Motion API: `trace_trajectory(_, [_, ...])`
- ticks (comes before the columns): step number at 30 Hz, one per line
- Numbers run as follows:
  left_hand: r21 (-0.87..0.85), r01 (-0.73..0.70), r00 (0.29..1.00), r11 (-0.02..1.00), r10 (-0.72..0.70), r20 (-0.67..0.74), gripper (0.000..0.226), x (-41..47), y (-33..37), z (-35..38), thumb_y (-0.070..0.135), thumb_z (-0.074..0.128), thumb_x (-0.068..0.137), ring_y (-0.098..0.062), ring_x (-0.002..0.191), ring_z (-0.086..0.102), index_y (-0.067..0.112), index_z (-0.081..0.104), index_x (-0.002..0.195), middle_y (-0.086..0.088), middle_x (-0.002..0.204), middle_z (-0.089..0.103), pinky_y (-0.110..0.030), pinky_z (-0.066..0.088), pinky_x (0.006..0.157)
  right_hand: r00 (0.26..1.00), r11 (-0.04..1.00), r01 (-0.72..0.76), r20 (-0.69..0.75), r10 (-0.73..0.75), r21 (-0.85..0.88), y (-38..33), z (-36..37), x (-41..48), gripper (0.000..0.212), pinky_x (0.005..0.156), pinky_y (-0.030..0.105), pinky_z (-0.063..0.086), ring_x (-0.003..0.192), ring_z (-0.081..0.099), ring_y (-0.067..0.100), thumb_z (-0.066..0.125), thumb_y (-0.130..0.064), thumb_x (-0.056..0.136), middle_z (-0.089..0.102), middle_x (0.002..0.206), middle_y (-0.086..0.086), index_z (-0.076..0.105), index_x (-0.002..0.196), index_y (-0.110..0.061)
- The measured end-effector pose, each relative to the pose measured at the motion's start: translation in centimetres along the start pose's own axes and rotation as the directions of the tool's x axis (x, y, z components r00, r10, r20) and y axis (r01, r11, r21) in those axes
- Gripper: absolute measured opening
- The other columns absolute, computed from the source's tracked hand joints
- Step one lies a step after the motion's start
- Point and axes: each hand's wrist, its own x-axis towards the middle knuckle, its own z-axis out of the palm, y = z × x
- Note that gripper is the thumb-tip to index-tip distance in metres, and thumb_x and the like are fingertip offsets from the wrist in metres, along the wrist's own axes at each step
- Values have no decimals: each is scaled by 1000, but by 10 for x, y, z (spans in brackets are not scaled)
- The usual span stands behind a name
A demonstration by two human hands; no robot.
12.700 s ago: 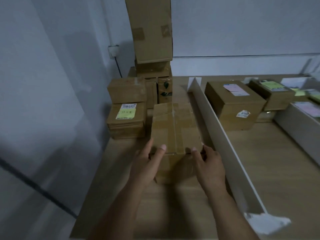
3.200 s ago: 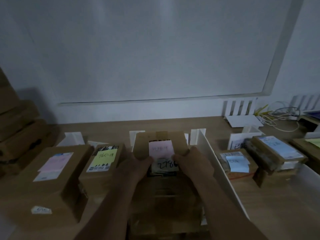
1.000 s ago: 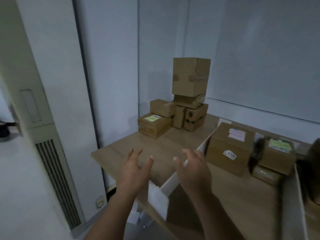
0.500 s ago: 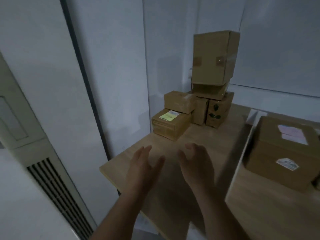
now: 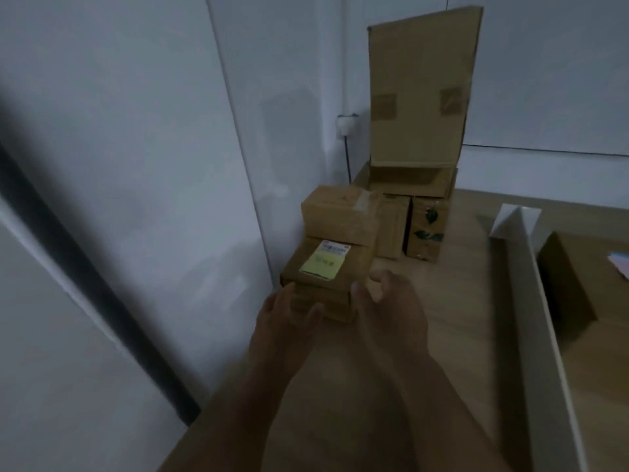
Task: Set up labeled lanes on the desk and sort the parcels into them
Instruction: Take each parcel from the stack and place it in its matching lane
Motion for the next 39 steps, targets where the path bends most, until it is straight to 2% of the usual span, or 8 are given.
trace_trajectory(5, [-27,-29,998,999,31,62,71,68,2,2,62,49,83,-22,127,43,30,29,143,0,143,41,-43,41,102,995,994,-91,-22,92,66,-6,13,50,44,91,34,43,117,51,22,54,-41,92,54,129,5,53,129,-18])
trace_trajectory(14, [-179,-55,992,982,73,100,76,197,37,13,45,55,90,-27,136,32,19,16,149,-7,151,29,-39,30,106,984,974,-168,-27,174,151,-2,34,158,63,99,41,44,123,50,28,53,-52,88,49,139,7,46,138,-15])
trace_trajectory(21, [-298,28,992,954,10,124,77,267,36,44,45,59,86,-30,127,41,15,22,146,-10,140,39,-43,37,99,990,964,-142,18,141,225,10,62,205,40,93,38,47,111,57,23,56,-44,91,62,117,1,56,121,-19])
trace_trajectory(27, [-300,47,997,953,-29,66,58,271,36,54,49,54,88,-20,100,51,8,46,128,-1,114,52,-36,42,84,989,935,-148,31,146,321,12,69,205,41,82,25,42,107,56,13,58,-37,91,59,108,-10,51,128,-23])
trace_trajectory(30, [-328,41,999,944,-37,17,72,257,41,49,60,47,76,-35,101,57,2,53,117,-19,111,58,-46,46,86,989,920,-106,-53,136,378,11,56,192,25,73,17,43,101,59,7,60,-31,90,61,101,-16,58,115,-28])
trace_trajectory(35, [-333,-7,998,943,26,55,49,210,52,43,57,38,70,-34,80,60,12,56,79,-14,81,61,-41,47,71,973,955,-92,-180,148,283,15,17,144,38,85,33,53,100,62,8,53,-46,88,66,111,-9,61,121,-27])
trace_trajectory(37, [-285,-28,990,958,66,123,40,186,55,43,48,42,79,-30,81,56,13,60,85,-12,91,60,-36,42,67,957,956,-126,-220,187,266,20,3,115,46,83,38,55,96,64,10,50,-55,82,67,106,-7,63,116,-27])
trace_trajectory(39, [-233,-72,970,970,122,210,42,162,53,48,47,42,85,-26,91,55,17,61,107,-10,110,58,-35,45,75,938,958,-175,-258,232,226,28,-7,84,40,81,37,55,95,63,12,51,-50,86,67,105,-5,63,114,-25])
